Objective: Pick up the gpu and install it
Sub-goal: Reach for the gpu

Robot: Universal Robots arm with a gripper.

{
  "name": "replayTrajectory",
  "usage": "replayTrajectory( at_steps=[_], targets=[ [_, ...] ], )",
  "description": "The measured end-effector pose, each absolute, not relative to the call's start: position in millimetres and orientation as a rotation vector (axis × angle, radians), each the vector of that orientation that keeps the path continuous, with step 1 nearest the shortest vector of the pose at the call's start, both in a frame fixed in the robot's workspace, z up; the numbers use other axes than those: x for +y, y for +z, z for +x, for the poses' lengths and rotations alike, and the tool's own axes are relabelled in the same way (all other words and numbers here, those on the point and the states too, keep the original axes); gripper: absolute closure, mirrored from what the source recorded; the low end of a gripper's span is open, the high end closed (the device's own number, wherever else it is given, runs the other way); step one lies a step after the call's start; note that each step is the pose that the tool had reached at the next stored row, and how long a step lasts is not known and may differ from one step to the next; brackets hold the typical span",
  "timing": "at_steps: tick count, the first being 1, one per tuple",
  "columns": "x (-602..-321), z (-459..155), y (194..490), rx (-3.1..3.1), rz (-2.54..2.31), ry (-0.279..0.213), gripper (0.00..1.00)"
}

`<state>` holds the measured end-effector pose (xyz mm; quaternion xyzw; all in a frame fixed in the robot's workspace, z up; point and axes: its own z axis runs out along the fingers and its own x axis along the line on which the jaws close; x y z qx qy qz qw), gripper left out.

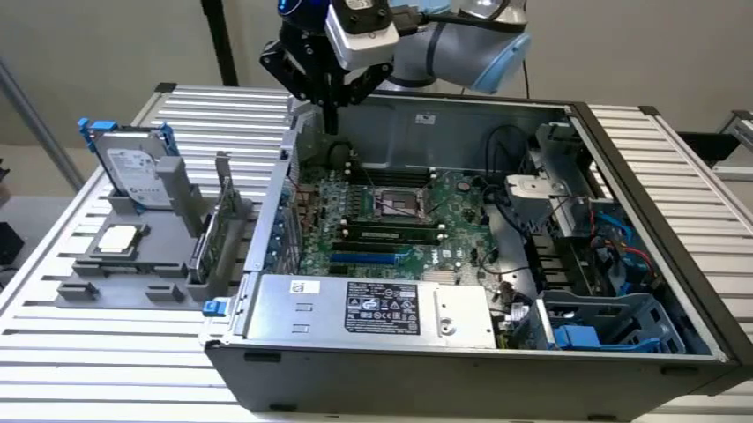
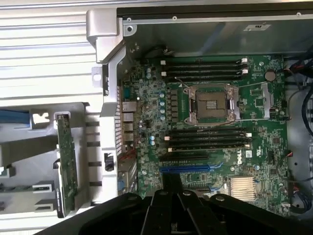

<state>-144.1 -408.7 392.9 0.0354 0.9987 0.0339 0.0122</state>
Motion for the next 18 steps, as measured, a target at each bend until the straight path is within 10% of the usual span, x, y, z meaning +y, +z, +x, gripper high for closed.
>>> replayTrajectory(
  at_steps=[18],
  targets=[
    [-430, -226, 393, 3.095, 0.109, 0.105, 1.00]
  ],
)
